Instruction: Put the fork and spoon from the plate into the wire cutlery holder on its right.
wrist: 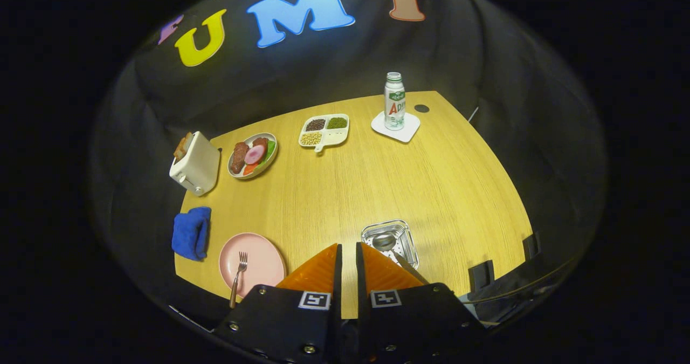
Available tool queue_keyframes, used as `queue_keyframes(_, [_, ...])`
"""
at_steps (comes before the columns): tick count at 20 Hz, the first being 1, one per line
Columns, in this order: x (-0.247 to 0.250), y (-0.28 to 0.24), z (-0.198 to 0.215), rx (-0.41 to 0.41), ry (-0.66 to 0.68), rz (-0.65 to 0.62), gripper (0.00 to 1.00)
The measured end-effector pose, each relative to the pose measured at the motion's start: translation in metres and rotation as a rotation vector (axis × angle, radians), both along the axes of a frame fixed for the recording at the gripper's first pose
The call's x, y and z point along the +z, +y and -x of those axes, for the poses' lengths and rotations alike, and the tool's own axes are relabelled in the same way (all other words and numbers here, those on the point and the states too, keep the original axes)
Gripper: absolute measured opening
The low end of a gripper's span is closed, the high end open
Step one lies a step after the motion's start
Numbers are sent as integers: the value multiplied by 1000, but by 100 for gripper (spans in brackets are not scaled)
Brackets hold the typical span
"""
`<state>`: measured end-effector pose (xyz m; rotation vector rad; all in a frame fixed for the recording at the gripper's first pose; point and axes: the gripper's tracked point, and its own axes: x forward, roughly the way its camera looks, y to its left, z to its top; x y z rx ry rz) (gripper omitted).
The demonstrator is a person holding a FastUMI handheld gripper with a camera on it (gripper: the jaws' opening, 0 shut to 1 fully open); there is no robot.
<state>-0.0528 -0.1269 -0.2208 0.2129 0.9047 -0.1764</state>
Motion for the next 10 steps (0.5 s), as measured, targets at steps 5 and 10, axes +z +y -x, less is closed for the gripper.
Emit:
queue_keyframes(5, [-6, 46, -6, 61, -1, -42, 13])
queue_keyframes(10, [-20, 102, -9, 144, 15, -85, 13])
